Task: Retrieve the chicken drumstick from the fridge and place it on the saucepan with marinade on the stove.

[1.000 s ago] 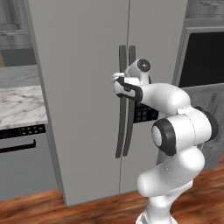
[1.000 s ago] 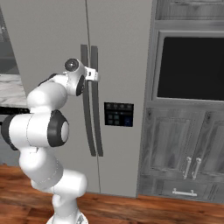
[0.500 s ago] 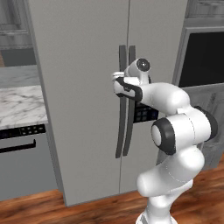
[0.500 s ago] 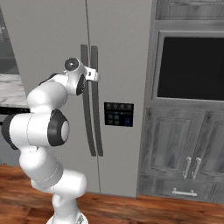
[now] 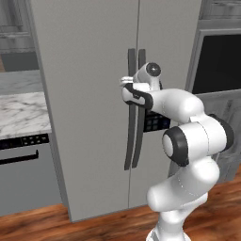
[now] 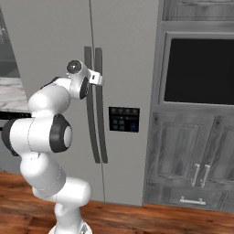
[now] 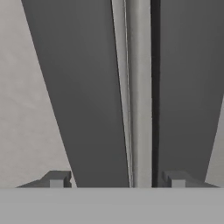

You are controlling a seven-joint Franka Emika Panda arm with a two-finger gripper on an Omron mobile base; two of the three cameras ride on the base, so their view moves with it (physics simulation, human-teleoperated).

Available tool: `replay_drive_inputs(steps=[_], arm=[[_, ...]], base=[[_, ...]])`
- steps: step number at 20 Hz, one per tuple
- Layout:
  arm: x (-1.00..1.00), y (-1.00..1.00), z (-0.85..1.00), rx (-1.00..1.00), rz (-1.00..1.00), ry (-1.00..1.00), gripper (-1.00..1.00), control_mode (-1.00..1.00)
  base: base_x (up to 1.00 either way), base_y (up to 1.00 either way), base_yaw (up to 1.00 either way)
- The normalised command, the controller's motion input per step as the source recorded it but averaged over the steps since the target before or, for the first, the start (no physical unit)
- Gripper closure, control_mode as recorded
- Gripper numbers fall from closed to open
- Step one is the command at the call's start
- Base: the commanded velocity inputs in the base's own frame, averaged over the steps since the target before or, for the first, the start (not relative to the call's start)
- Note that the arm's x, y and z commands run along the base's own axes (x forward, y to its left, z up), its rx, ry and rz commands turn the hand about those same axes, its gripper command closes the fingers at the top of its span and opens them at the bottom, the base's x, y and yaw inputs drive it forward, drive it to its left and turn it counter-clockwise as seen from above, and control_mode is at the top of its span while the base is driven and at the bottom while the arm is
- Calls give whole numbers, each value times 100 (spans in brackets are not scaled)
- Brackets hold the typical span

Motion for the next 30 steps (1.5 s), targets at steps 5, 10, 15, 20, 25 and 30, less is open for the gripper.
replay_drive_inputs(steps=[5, 10, 15, 20, 25, 30], arm=[[0, 0, 0, 0, 0, 0, 100, -100], [0, 0, 0, 0, 0, 0, 100, -100], [0, 0, 0, 0, 0, 0, 100, -100], [0, 0, 0, 0, 0, 0, 100, -100], [-3, 0, 0, 0, 0, 0, 100, -100], [-34, 0, 0, 0, 0, 1, 100, -100]], base=[[0, 0, 0], [0, 0, 0], [0, 0, 0], [0, 0, 0], [0, 0, 0], [0, 0, 0]])
